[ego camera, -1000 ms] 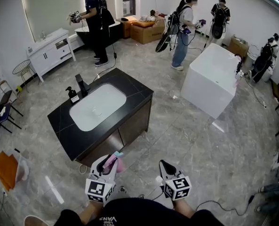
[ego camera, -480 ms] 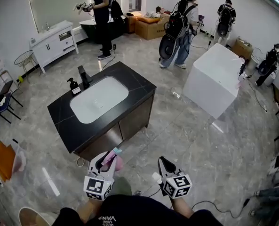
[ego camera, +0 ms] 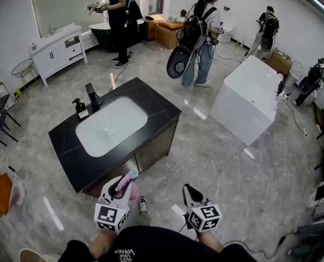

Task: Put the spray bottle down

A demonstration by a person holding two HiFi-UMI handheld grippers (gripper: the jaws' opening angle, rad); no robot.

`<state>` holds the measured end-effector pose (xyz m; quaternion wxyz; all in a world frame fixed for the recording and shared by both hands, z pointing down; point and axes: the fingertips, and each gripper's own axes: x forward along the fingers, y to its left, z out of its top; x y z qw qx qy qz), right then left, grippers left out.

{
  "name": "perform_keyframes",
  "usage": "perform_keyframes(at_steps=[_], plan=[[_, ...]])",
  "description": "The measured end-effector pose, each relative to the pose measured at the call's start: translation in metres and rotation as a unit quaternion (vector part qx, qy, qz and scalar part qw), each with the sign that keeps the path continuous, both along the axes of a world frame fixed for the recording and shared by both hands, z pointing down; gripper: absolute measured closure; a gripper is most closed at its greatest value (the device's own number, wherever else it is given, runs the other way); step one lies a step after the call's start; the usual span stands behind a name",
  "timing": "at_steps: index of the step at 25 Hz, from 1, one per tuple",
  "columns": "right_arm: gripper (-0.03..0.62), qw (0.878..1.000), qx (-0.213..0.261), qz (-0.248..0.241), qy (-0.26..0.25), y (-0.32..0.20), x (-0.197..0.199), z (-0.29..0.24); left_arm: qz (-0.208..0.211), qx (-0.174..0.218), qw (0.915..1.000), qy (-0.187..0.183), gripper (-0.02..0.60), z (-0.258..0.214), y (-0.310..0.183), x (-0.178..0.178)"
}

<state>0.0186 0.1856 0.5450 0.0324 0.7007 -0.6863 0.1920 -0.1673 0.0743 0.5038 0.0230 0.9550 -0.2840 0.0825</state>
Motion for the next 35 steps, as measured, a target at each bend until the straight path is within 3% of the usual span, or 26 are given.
perform_keyframes(at_steps=[8, 17, 24, 30, 35], plan=[[0.591, 1.0, 0.004, 0.029, 0.007, -0.089, 0.031, -0.012, 0.028, 0.013, 0.9995, 0.005, 0.472, -0.016, -0.103, 0.037], [0.591, 0.998, 0.014, 0.056, 0.004, -0.174, 0.04, -0.012, 0.046, 0.03, 0.9984, 0.01, 0.472, -0.026, -0.198, 0.047], [0.592, 0.999, -0.011, 0.051, -0.01, -0.203, 0.041, 0.005, 0.032, 0.011, 0.9993, 0.014, 0.472, -0.014, -0.229, 0.044], [0.592, 1.0, -0.022, 0.013, -0.013, -0.242, 0.047, 0.012, -0.009, -0.003, 0.9999, 0.009, 0.472, -0.006, -0.25, 0.034], [0.592, 1.0, -0.019, -0.018, -0.013, -0.276, 0.068, 0.011, -0.036, -0.001, 0.9993, 0.008, 0.474, -0.006, -0.272, 0.051]])
